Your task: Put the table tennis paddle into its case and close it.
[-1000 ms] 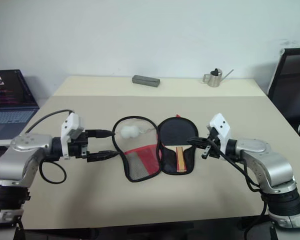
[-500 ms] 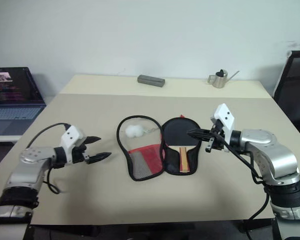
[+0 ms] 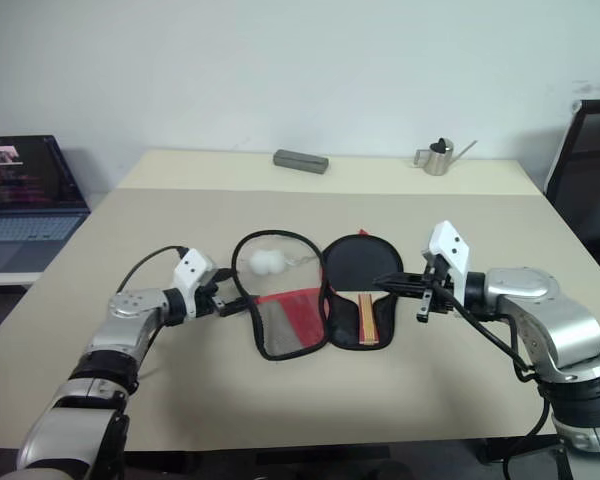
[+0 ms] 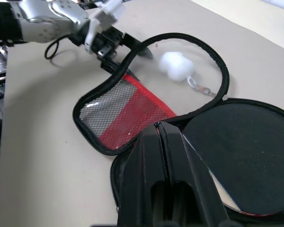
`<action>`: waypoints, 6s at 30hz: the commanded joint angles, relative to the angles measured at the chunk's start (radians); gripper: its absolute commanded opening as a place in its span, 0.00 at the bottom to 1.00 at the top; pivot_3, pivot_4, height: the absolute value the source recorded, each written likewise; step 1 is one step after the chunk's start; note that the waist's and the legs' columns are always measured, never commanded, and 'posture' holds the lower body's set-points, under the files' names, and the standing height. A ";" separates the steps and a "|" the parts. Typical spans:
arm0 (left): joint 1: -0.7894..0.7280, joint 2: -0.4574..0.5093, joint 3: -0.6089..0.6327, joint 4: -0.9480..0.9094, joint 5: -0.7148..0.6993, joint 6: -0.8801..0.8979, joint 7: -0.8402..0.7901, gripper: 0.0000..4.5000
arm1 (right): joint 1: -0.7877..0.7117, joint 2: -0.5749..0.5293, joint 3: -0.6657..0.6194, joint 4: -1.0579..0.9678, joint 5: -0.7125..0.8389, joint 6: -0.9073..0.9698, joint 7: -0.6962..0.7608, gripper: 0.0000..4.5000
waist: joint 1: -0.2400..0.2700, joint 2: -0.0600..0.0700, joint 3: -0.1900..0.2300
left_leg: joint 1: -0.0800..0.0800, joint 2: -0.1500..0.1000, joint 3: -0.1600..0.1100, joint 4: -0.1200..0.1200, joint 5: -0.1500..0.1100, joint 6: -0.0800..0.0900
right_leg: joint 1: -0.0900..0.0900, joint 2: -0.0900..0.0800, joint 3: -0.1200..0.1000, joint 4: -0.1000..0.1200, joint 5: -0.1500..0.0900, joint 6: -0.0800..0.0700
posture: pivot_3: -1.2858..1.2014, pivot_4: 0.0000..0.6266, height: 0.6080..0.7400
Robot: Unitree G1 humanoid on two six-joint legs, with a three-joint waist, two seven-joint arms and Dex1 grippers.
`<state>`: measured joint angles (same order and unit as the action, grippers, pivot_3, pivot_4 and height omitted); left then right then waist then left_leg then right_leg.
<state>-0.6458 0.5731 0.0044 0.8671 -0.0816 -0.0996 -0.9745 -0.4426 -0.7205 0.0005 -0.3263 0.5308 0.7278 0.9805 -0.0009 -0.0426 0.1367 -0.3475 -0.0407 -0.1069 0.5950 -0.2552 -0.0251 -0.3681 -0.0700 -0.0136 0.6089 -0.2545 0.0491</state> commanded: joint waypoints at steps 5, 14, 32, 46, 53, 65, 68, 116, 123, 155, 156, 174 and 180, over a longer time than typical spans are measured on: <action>-0.067 -0.029 0.016 -0.034 -0.031 -0.013 -0.028 1.00 | 0.027 -0.030 -0.050 -0.047 0.041 -0.009 0.016 0.00 | 0.003 0.000 0.000 | 0.000 0.000 0.000 0.000 0.000 0.000 | 0.000 0.000 0.000 0.000 0.001 0.001 | 0.52 0.24 1.00; -0.140 -0.098 -0.025 -0.152 -0.048 0.019 -0.133 1.00 | 0.059 -0.145 -0.095 -0.002 0.045 -0.033 0.096 0.00 | 0.004 0.001 0.000 | -0.001 -0.001 0.000 0.002 0.000 0.000 | 0.002 0.000 0.000 0.000 0.001 0.002 | 0.52 0.24 1.00; -0.329 -0.362 -0.162 0.068 0.038 -0.110 -0.183 1.00 | 0.055 -0.267 -0.249 0.048 0.073 -0.017 0.107 0.00 | 0.002 0.002 0.002 | -0.001 -0.001 0.002 0.005 0.000 0.000 | 0.006 0.002 0.000 -0.001 0.002 0.004 | 0.52 0.24 1.00; -0.303 -0.339 -0.105 -0.022 -0.023 -0.076 -0.219 1.00 | 0.072 -0.162 -0.202 -0.013 0.134 0.087 -0.029 0.00 | 0.000 0.003 0.003 | 0.000 -0.001 0.001 0.006 0.000 0.000 | 0.007 0.004 0.000 -0.002 0.002 0.005 | 0.52 0.24 1.00; -0.176 -0.134 -0.061 -0.309 -0.110 0.100 -0.332 1.00 | 0.049 -0.082 -0.143 0.002 0.124 0.177 -0.160 0.26 | -0.003 0.006 0.004 | 0.000 0.000 0.001 0.006 0.000 0.000 | 0.006 0.006 0.001 -0.001 0.002 0.004 | 0.52 0.24 1.00; 0.021 0.076 -0.037 -0.762 -0.285 0.406 -0.401 1.00 | -0.059 0.130 -0.055 0.176 0.079 0.347 -0.399 0.99 | 0.002 0.007 0.004 | -0.001 -0.001 -0.002 0.007 0.000 0.000 | 0.001 0.000 0.003 -0.001 0.001 0.002 | 0.52 0.24 1.00; 0.022 0.109 -0.032 -0.780 -0.299 0.440 -0.399 1.00 | -0.088 0.180 -0.064 0.232 0.064 0.376 -0.452 0.99 | -0.001 0.007 0.004 | -0.001 0.000 -0.001 0.007 0.000 0.000 | 0.000 0.001 0.002 0.000 0.002 0.002 | 0.52 0.24 1.00; 0.103 0.178 -0.031 -0.815 -0.305 0.424 -0.351 1.00 | -0.051 0.391 -0.067 0.334 -0.054 0.505 -0.607 0.01 | -0.002 0.009 0.003 | 0.000 0.001 -0.001 0.007 0.000 0.001 | -0.001 0.006 0.003 0.000 0.001 0.000 | 0.52 0.24 1.00; 0.175 0.229 -0.047 -0.879 -0.322 0.441 -0.414 1.00 | -0.032 0.394 -0.067 0.263 -0.032 0.581 -0.604 0.01 | -0.003 0.009 0.002 | 0.000 0.001 -0.001 0.003 0.000 0.001 | -0.001 0.003 0.003 0.000 -0.001 -0.003 | 0.52 0.24 1.00; 0.318 0.324 -0.092 -1.081 -0.413 0.529 -0.526 1.00 | 0.187 0.337 -0.121 -0.217 0.307 0.887 -0.648 0.01 | -0.004 0.009 0.002 | 0.000 0.001 -0.001 0.000 -0.001 0.001 | -0.002 0.001 0.002 -0.001 -0.003 -0.003 | 0.52 0.24 1.00; 0.321 0.325 -0.091 -1.083 -0.414 0.529 -0.526 1.00 | 0.193 0.343 -0.120 -0.219 0.319 0.887 -0.662 0.01 | -0.004 0.009 0.002 | 0.000 0.001 -0.001 0.000 -0.001 0.001 | -0.002 0.001 0.002 -0.001 -0.003 -0.003 | 0.52 0.24 1.00; 0.345 0.335 -0.097 -1.089 -0.417 0.517 -0.527 1.00 | 0.318 0.276 -0.172 -0.256 0.482 0.887 -0.834 0.01 | 0.001 0.009 0.002 | -0.001 0.001 -0.002 -0.001 -0.001 0.001 | -0.002 0.001 0.002 -0.004 -0.004 -0.003 | 0.52 0.24 1.00; 0.338 0.333 -0.103 -1.078 -0.410 0.506 -0.529 1.00 | 0.338 0.275 -0.180 -0.258 0.503 0.887 -0.872 0.01 | 0.002 0.009 0.002 | -0.001 0.001 -0.002 -0.002 -0.001 0.001 | -0.001 0.000 0.002 -0.006 -0.004 -0.003 | 0.52 0.24 1.00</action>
<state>-0.2922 0.8989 -0.1040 -0.1985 -0.4852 0.4208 -1.4842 -0.1249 -0.4293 -0.1735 -0.5668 1.0170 1.5977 0.1228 0.0006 -0.0333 0.1389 -0.3490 -0.0397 -0.1086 0.5933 -0.2560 -0.0241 -0.3691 -0.0695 -0.0119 0.6026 -0.2581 0.0457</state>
